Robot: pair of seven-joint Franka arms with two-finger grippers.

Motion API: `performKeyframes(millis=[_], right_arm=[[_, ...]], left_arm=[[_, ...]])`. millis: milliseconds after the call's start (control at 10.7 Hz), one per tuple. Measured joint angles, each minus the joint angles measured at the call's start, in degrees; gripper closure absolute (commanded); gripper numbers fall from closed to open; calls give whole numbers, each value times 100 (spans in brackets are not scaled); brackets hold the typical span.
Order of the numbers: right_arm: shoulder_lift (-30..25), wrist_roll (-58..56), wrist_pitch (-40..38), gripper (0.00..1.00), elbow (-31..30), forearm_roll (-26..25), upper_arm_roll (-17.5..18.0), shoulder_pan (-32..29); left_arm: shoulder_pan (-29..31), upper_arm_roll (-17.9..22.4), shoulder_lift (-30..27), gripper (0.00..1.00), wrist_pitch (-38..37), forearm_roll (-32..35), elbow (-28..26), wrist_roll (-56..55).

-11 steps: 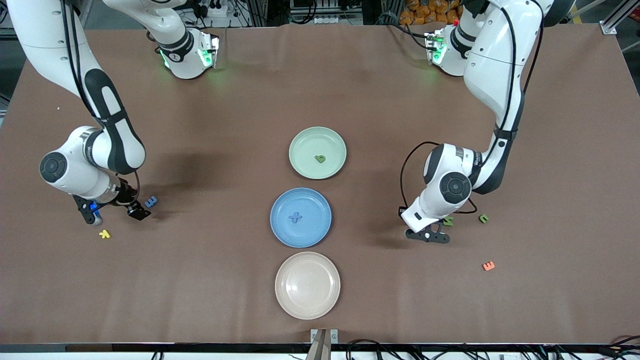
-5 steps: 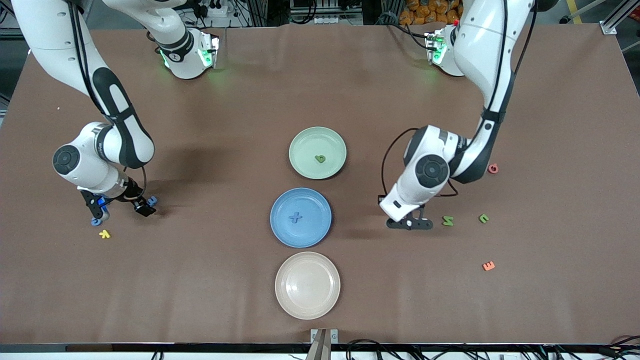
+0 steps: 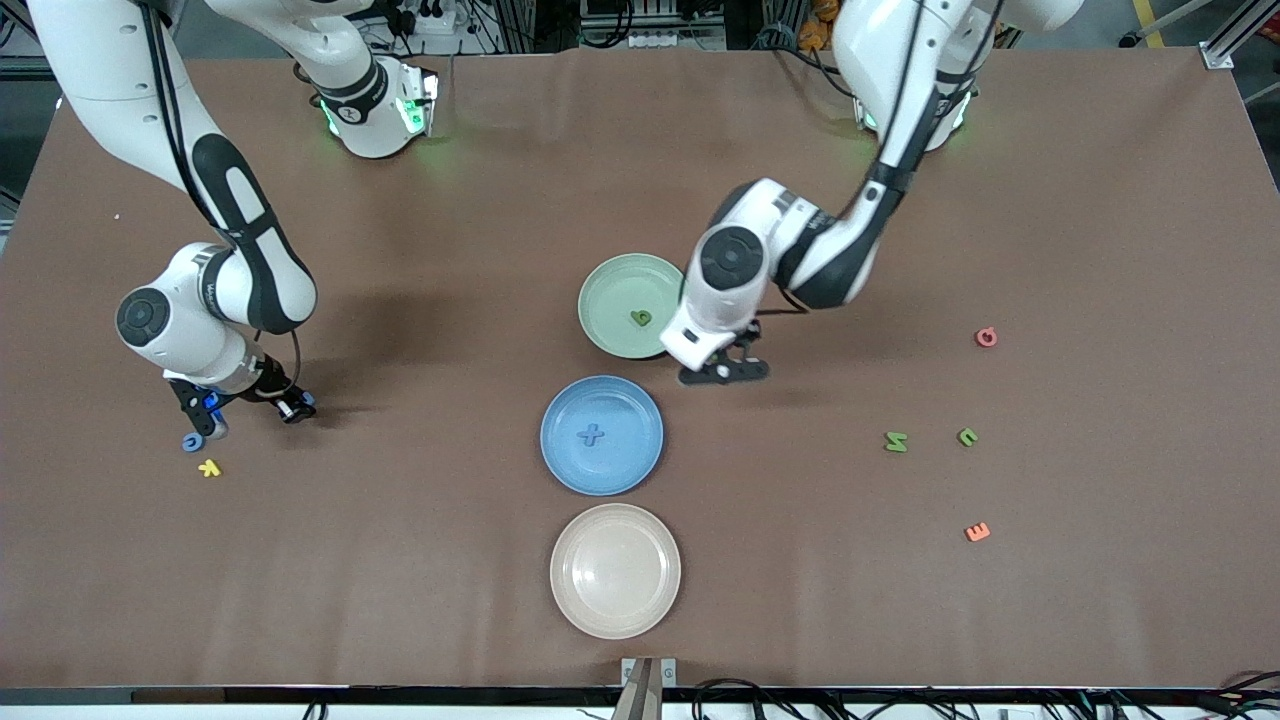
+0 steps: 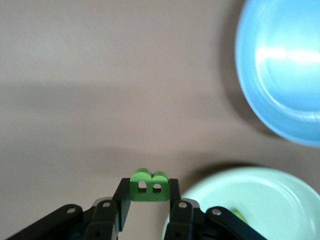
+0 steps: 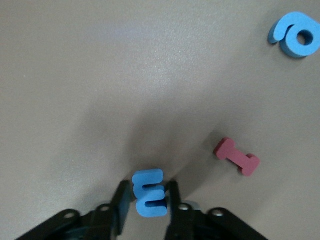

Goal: Sort letters by color into matching plates
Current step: 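Place the green B on the green plate with the left gripper, then release the blue E onto the blue plate with the right gripper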

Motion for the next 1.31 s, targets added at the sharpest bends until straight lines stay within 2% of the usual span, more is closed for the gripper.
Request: performKeyframes(millis=[94,469,562,656,1031,1312], right_arm=[[-9,-128,1,100,-9,0,-2,-8],[-21,-633,26,100,25,-19,81,1],[-31,-996,38,97,117,-21,200,17],[-44,-1411,-6,96,282,-22,279,74],[-52,-3139,-651,93,939,-193,325,454],[127,-3245,-707,93,1260,-234,419,1336]], left_arm=[[-252,1,6,100,0,0,-13,-313],[-935,3,95,100,18,0,-16,-1008],[-1019,3,173,36,51,0,-16,-1088],[-1045,4,251,0,103,0,-14,-1128],[-1019,81,296,0,161,0,155,-1129],[-585,207,288,0,161,130,189,-1080]])
